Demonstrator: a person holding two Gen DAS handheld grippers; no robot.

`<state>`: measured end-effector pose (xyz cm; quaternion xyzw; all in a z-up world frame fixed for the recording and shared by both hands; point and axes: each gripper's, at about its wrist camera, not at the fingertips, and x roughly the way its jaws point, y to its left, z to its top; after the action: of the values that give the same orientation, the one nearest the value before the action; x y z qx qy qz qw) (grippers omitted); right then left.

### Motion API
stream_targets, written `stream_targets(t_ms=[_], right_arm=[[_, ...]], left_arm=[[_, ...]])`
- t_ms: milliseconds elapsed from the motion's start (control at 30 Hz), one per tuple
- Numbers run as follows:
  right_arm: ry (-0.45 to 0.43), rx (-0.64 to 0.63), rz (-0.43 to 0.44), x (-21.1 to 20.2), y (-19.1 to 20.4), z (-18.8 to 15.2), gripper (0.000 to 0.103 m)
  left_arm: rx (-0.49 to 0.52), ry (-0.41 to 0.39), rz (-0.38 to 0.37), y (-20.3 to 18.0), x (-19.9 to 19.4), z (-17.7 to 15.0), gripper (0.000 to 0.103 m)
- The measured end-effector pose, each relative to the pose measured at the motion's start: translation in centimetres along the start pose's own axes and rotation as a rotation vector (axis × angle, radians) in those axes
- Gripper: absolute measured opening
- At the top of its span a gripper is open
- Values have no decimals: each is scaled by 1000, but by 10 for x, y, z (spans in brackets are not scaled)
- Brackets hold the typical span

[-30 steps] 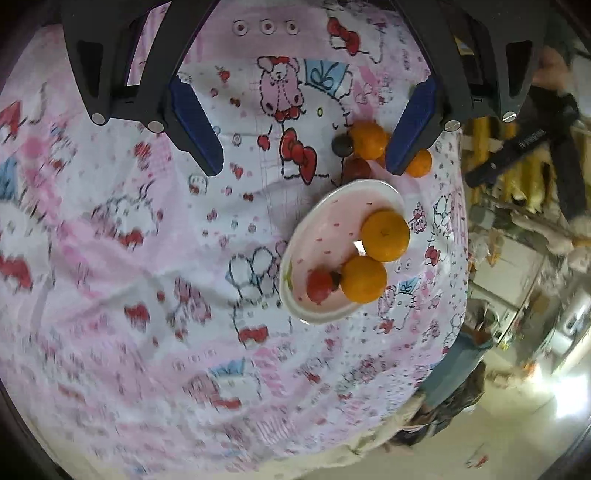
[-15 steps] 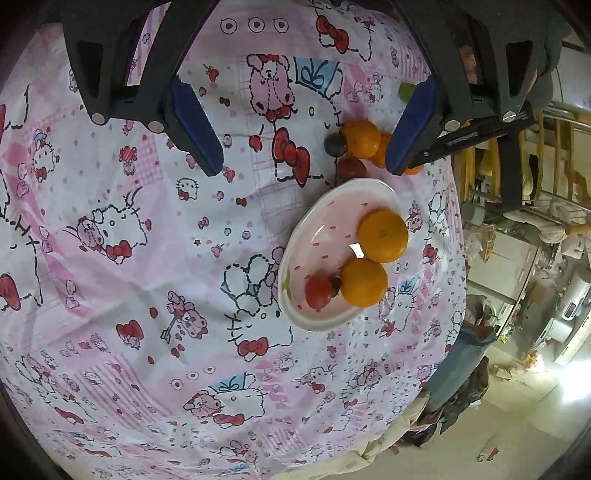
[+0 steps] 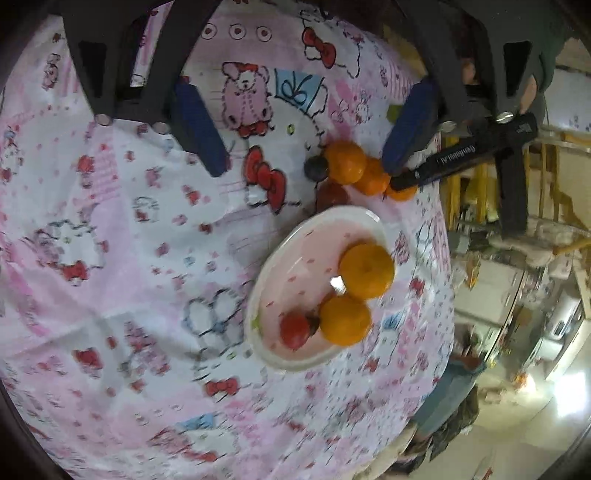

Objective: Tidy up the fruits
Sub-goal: 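Grasp a small mandarin with the left gripper while the right gripper grasps a dark plum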

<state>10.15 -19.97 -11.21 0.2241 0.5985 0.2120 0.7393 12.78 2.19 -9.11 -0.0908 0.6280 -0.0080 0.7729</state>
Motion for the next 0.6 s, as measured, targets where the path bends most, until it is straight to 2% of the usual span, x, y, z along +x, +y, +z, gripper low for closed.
stream_targets(t_ms=[33,67,233,300,433,600], right_arm=[[19,-16,0,4,3,1,69],[44,-48,-17,8,7,2,59],[160,-550,-261,33,64,-3,56],[195,-674,-295,45,74,-7,42],[226,-809,-318,62,77,-11,40],[279,-912,-299,78,79,-16,36]], left_arm=[[0,-26,-1,1,-8,1,37],[-1,-45,-6,1,-14,1,37],[-29,-84,-42,7,-29,4,37],[-44,-85,-66,10,-33,5,37],[-73,-99,-85,16,-41,5,37],[-112,-109,-130,24,-48,8,37]])
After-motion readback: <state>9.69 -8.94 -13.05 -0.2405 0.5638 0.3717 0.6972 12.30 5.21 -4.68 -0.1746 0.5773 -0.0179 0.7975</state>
